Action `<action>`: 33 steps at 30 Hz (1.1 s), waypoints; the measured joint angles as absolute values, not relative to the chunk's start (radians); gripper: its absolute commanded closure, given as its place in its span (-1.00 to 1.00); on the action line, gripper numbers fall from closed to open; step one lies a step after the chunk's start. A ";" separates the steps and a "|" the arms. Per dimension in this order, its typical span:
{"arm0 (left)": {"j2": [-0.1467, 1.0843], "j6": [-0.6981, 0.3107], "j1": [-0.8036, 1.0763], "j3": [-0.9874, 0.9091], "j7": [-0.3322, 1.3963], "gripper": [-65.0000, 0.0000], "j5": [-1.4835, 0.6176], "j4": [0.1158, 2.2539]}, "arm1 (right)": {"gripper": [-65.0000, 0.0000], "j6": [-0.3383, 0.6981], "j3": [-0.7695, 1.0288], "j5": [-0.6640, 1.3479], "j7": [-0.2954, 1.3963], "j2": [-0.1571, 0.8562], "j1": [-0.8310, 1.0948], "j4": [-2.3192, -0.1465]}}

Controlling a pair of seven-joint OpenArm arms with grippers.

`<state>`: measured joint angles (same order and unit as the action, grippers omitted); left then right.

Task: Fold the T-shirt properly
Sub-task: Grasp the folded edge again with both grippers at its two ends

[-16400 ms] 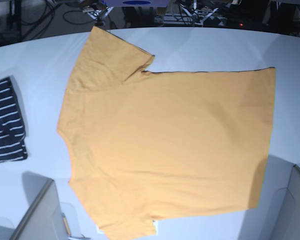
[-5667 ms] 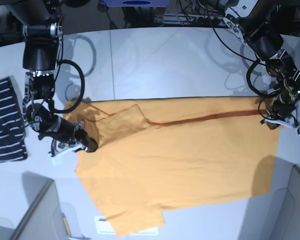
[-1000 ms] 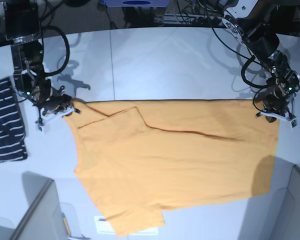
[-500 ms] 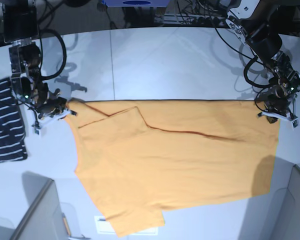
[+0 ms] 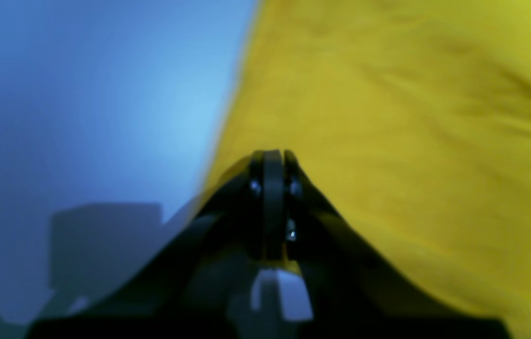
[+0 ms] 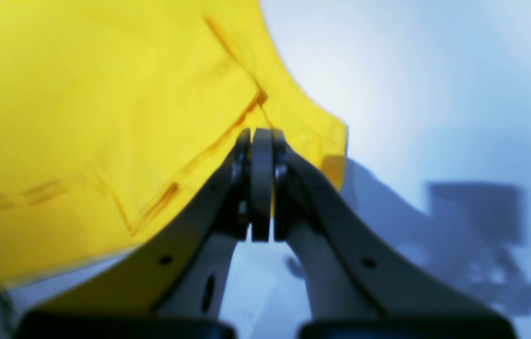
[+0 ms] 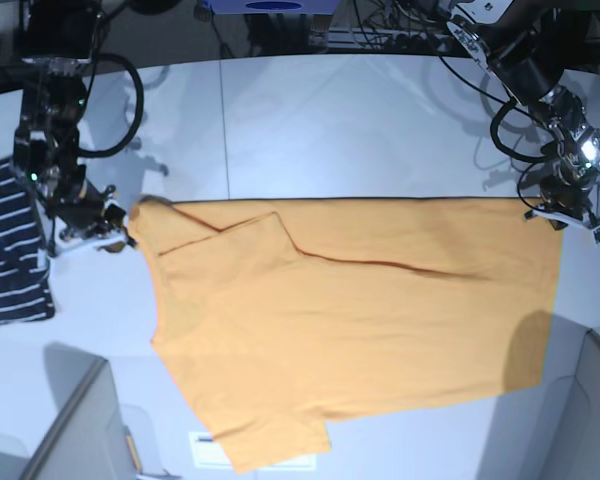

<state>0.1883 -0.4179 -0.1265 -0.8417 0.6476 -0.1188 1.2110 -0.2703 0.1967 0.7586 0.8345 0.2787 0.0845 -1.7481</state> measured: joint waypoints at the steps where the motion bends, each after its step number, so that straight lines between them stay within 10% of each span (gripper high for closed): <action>1: 0.188 -0.419 -0.114 -0.842 0.647 1.00 -0.159 1.242 | 1.00 -0.273 0.228 0.758 0.834 0.245 0.102 -1.768; 9: 0.181 -0.419 0.019 -0.989 0.802 1.00 -0.506 1.395 | -0.35 -0.273 0.397 0.759 0.829 0.023 0.202 -1.834; 11: 0.189 -0.418 0.040 -1.046 0.822 0.98 -0.514 1.395 | -0.38 -0.273 0.421 0.755 0.837 -0.017 0.220 -1.829; 14: 0.183 -0.418 0.056 -1.104 0.832 -0.14 -0.550 1.396 | -0.38 -0.244 0.447 0.759 0.836 -0.050 0.212 -1.803; 17: 0.183 -0.421 0.076 -1.119 0.831 -0.83 -0.589 1.396 | -0.38 -0.196 0.490 0.754 0.815 -0.076 0.203 -1.752; 33: 0.197 -0.432 -0.047 -1.060 0.790 -0.66 -0.615 1.163 | -0.38 -0.164 0.466 0.778 0.630 -0.097 0.128 -1.544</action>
